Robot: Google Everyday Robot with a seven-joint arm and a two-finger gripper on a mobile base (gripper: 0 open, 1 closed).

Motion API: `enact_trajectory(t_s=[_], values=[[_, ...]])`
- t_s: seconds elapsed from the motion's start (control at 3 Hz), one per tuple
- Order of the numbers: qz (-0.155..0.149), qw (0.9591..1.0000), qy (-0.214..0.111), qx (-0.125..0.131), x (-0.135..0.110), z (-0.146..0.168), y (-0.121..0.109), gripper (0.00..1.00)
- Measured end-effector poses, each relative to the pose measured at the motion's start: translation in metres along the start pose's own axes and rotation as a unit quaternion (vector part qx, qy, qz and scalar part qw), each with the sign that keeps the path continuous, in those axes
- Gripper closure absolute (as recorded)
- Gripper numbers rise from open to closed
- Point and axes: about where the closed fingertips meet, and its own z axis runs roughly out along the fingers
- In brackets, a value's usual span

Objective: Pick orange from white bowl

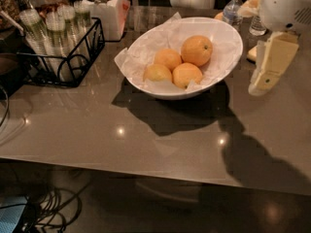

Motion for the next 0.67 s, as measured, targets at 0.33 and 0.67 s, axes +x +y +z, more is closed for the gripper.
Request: enact_trajectory(t_s=[0.33,0.67], values=[[-0.082,0.9954,-0.050,0.001,-0.055,0.006,-0.058,0.00],[-0.076,0.9953,-0.056,0.025,-0.056,-0.008,-0.064,0.00]])
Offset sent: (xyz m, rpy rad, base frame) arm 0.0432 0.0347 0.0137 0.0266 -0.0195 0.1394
